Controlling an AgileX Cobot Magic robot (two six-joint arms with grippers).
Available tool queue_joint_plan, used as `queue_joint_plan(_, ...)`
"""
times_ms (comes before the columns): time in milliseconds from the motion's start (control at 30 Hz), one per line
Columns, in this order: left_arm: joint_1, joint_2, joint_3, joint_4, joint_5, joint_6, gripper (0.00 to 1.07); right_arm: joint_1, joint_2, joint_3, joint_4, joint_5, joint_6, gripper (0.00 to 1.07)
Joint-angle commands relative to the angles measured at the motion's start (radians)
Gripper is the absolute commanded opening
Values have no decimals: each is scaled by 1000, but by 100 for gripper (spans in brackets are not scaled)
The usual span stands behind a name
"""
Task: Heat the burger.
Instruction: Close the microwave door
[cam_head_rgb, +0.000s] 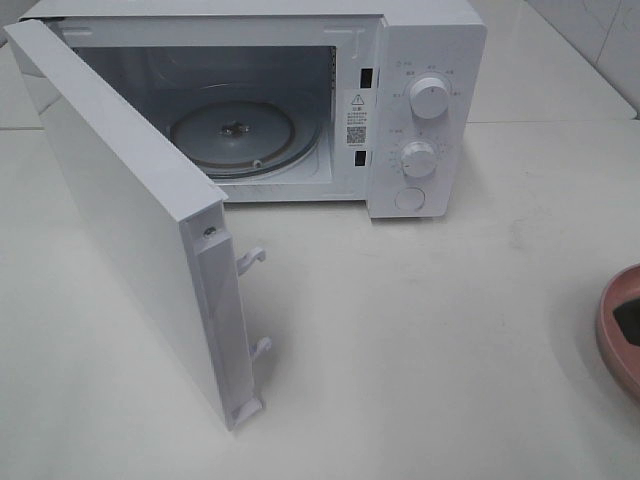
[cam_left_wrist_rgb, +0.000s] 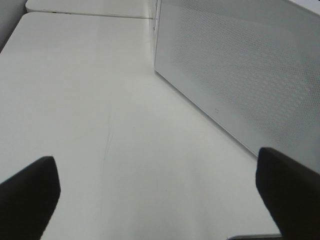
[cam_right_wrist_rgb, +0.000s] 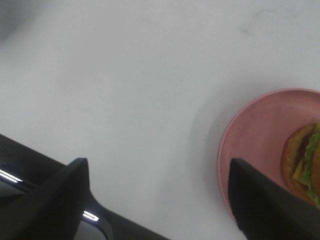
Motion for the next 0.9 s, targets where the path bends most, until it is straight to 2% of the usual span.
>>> queue_joint_plan(33, 1, -5, 6, -8, -9, 2, 100, -2, -57, 2, 18, 53, -13, 76)
queue_joint_plan(167, 1, -5, 6, -8, -9, 2, 100, -5, -131, 2, 30, 66, -13, 76)
queue_joint_plan(333, 1, -5, 6, -8, -9, 2, 100, -61, -260, 55, 44, 69, -13, 76)
queue_joint_plan(367, 1, -5, 6, -8, -9, 2, 100, -107, -315, 84, 73, 69, -21, 76)
queue_joint_plan(433, 1, -5, 6, -8, -9, 2, 100, -129, -336, 94, 84, 68, -26, 76)
queue_joint_plan(500, 1, -5, 6, -8, -9, 2, 100, -209, -437, 121, 137, 64, -74, 76)
queue_joint_plan(567, 1, -5, 6, -8, -9, 2, 100, -226, -461, 121, 145, 65, -87, 76)
queue_joint_plan(800, 1, -5, 6, -8, -9, 2, 100, -373, -649, 136, 163, 76, -158, 76)
queue_joint_plan(900, 1, -5, 6, -8, -9, 2, 100, -390, -675, 136, 163, 76, -158, 76)
